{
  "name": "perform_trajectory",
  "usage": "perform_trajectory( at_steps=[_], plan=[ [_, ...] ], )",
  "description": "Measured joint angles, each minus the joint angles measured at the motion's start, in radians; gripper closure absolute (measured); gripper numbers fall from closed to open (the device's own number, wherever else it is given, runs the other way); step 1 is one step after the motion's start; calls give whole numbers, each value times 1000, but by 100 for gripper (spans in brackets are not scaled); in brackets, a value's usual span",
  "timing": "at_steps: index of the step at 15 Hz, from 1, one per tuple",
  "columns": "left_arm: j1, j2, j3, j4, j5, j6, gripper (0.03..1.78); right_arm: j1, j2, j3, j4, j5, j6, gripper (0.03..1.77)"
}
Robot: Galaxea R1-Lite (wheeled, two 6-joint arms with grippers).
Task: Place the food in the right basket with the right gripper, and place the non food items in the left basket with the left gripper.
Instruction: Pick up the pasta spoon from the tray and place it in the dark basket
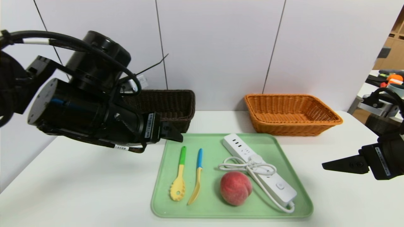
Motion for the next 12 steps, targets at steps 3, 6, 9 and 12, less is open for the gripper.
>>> perform_trajectory(
  at_steps=[3,6,9,12],
  plan=[
    [-46,97,-57,0,133,-102,12,0,2,0,-3,0,6,10],
    [-73,201,-104,3,235,-161,12,-2,3,0,-2,1,7,10],
    [-78,274,-114,1,249,-154,12,-4,3,0,-3,1,7,10],
    [-81,324,-123,-1,286,-141,12,-6,3,1,-4,1,8,10]
  ],
)
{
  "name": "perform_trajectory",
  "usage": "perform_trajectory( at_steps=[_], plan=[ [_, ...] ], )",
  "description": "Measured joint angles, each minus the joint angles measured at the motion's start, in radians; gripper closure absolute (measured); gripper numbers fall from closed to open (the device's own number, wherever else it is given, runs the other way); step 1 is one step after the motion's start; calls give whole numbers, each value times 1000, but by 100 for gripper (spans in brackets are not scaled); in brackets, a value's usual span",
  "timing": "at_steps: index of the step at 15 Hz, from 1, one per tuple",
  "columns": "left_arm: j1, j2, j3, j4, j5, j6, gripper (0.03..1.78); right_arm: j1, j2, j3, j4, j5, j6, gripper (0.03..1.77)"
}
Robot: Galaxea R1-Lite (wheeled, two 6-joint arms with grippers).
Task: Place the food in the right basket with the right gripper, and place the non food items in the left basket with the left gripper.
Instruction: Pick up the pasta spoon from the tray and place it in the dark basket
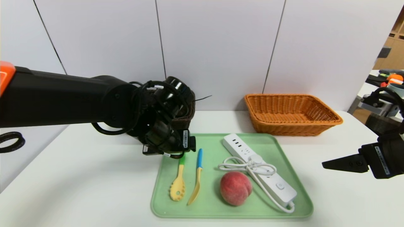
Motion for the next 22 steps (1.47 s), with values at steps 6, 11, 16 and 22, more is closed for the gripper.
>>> perform_trajectory(
  at_steps=[6,11,16,22],
  plan=[
    [-24,73,-16,0,89,14,12,-1,1,2,-1,0,-1,10],
    [-41,101,-42,0,103,13,12,-5,-2,6,1,-1,-1,10],
    [-42,119,-44,0,119,12,12,-5,-7,19,1,-1,-1,10],
    [-42,139,-50,0,119,10,12,-7,-15,23,1,-2,-1,10]
  ],
)
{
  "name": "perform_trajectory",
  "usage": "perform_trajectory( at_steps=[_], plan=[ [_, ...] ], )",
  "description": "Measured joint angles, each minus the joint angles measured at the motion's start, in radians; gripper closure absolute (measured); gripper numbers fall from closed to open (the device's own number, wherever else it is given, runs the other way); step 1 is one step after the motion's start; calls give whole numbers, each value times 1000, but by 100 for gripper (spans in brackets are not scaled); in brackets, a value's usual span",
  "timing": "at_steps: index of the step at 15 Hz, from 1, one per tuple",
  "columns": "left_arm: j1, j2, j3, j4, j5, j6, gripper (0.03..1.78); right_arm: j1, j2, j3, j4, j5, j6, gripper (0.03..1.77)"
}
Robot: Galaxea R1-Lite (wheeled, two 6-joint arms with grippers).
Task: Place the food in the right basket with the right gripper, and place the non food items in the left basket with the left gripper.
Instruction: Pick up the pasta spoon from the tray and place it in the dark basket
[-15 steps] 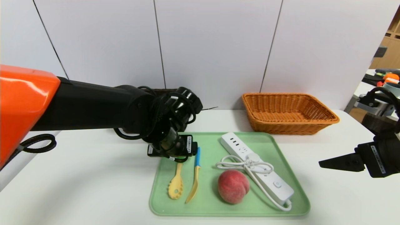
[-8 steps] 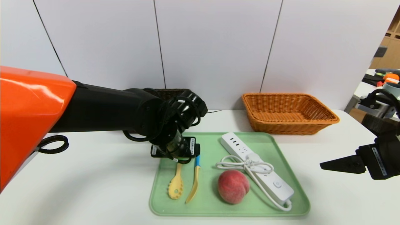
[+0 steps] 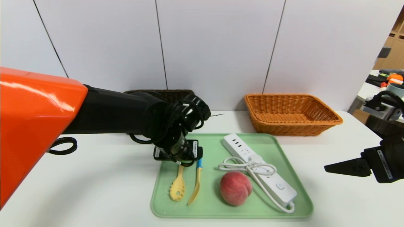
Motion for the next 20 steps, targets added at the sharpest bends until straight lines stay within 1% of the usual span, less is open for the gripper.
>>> perform_trajectory(
  at_steps=[20],
  plan=[
    [2,49,-26,0,1,-1,12,-1,8,7,-3,1,-2,10]
  ],
)
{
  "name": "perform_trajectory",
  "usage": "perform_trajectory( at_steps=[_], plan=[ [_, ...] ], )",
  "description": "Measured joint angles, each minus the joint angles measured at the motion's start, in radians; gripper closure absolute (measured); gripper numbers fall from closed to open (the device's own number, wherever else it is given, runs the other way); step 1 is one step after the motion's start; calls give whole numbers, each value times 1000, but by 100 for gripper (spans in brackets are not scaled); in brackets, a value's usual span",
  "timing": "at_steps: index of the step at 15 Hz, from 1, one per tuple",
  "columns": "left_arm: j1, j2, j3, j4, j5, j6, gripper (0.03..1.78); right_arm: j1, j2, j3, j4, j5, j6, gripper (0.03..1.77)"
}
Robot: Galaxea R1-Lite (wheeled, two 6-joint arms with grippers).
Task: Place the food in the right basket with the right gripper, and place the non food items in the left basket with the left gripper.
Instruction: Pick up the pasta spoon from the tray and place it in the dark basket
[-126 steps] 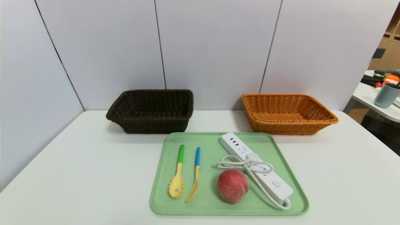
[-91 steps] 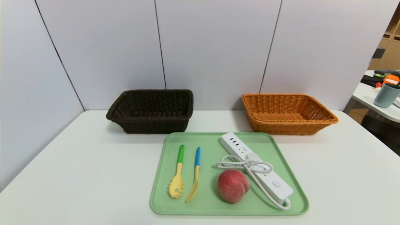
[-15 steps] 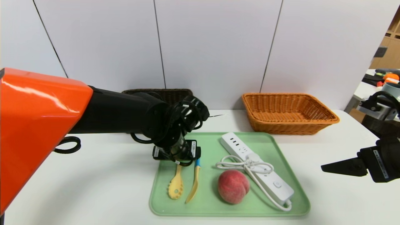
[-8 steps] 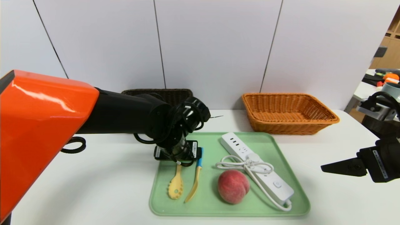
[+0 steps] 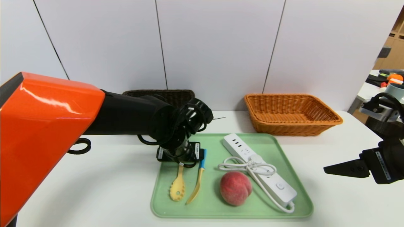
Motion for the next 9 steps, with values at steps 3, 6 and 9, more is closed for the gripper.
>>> perform_trajectory(
  at_steps=[3,6,9],
  plan=[
    [0,2,-2,6,0,-4,44,-2,1,0,0,0,0,10],
    [0,2,0,10,0,-3,85,-6,2,0,0,0,0,10],
    [0,2,6,11,1,-1,130,-11,3,0,-1,1,0,10]
  ],
)
